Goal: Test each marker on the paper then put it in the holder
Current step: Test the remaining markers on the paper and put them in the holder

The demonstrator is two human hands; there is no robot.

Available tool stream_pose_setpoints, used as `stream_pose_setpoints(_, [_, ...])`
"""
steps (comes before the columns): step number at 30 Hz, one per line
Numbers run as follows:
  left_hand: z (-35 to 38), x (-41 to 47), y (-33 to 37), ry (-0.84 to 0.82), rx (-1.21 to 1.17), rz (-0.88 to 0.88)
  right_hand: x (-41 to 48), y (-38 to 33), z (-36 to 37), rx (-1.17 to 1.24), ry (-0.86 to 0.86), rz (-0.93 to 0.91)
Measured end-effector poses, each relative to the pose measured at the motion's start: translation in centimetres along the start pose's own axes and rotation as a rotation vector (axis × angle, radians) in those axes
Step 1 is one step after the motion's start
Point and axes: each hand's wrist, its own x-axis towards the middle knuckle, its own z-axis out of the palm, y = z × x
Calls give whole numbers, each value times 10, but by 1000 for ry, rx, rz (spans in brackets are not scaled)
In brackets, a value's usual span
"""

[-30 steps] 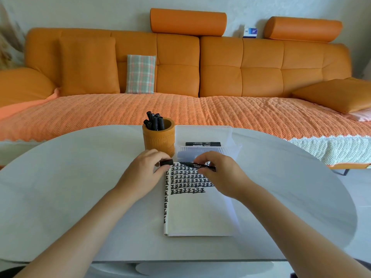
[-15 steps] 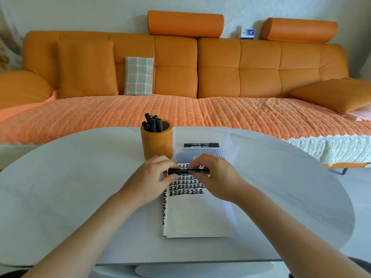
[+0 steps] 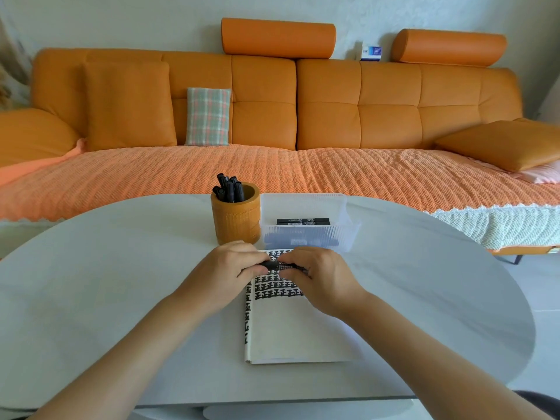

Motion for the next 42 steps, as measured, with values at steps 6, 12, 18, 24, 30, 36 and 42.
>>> stream_pose_setpoints(6, [-1,3,0,-5,25,48,1,1,2,55,-111,99])
stream_pose_setpoints(12, [-5,14,-8,-43,-31,-27,4,-1,6,131,-173,190])
stream_pose_setpoints(18, [-26,28,-30,270,-10,-140,20,-6,4,315,-17,278])
stream_pose_setpoints(24, [-37,33,-66,460,-4,-341,71,-17,-16,468,237,319])
stream_pose_setpoints(30, [-20,34,-90,172,-257,-570,145,-26,-25,408,367,268])
stream_pose_setpoints(36, [-16,42,-92,234,-388,-513,178,-25,-4,226,185,291])
stream_pose_setpoints(42, [-16,43,-91,282,-332,-546,180,-28,-1,-54,-70,362])
